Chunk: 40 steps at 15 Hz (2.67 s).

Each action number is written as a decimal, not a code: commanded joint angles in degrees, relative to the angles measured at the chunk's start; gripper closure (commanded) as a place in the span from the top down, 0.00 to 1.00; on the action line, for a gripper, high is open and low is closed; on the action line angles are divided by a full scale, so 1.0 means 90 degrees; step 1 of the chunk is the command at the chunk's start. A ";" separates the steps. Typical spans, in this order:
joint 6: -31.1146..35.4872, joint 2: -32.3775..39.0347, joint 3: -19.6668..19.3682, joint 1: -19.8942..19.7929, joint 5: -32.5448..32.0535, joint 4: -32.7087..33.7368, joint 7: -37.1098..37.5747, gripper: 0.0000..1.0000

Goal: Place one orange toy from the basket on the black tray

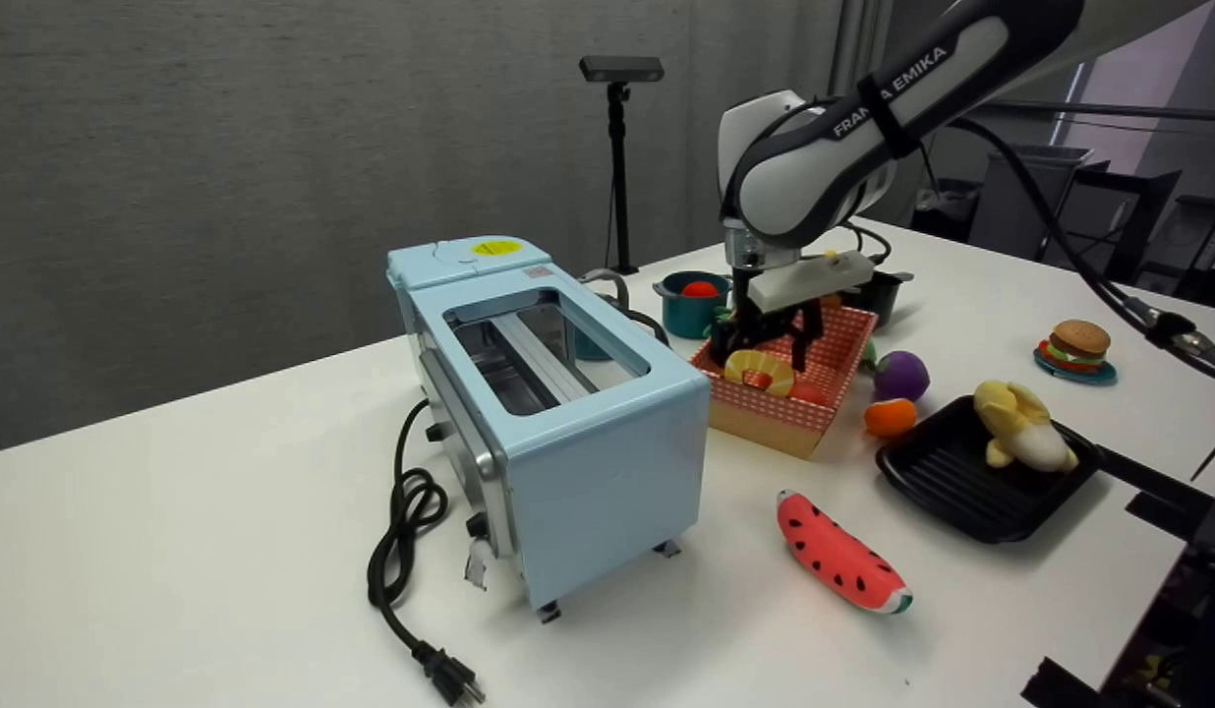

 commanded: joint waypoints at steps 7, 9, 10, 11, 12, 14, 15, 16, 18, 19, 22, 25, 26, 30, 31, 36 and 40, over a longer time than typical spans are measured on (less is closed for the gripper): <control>0.0111 0.0091 -0.0090 0.0061 0.0105 0.0092 -0.0043 1.00; 0.0152 0.0089 -0.0106 -0.0014 0.0130 0.0191 -0.0152 1.00; 0.0165 0.0083 -0.0116 -0.0036 0.0132 0.0225 -0.0194 1.00; 0.0193 0.0068 -0.0134 -0.0063 0.0147 0.0250 -0.0210 1.00; 0.0225 0.0048 -0.0146 -0.0092 0.0159 0.0255 -0.0229 1.00; 0.0286 0.0026 -0.0173 -0.0131 0.0161 0.0262 -0.0238 1.00; 0.0325 0.0011 -0.0184 -0.0152 0.0168 0.0249 -0.0236 1.00; 0.0366 0.0003 -0.0190 -0.0171 0.0177 0.0237 -0.0239 1.00; 0.0432 -0.0008 -0.0206 -0.0194 0.0174 0.0206 -0.0236 1.00; 0.0448 -0.0001 -0.0219 -0.0191 0.0157 0.0197 -0.0223 1.00; 0.0381 0.0112 -0.0206 -0.0152 0.0119 0.0238 -0.0229 1.00; 0.0307 0.0262 -0.0202 -0.0046 0.0040 0.0257 -0.0211 1.00; 0.0312 0.0310 -0.0208 0.0003 0.0011 0.0259 -0.0190 1.00; 0.0160 0.0501 -0.0166 0.0086 0.0084 0.0356 -0.0205 1.00; 0.0338 0.0415 -0.0221 0.0105 0.0045 0.0209 -0.0150 1.00; 0.0339 0.0440 -0.0232 0.0117 0.0042 0.0209 -0.0148 1.00; 0.0367 0.0434 -0.0280 0.0159 -0.0060 0.0207 -0.0139 0.68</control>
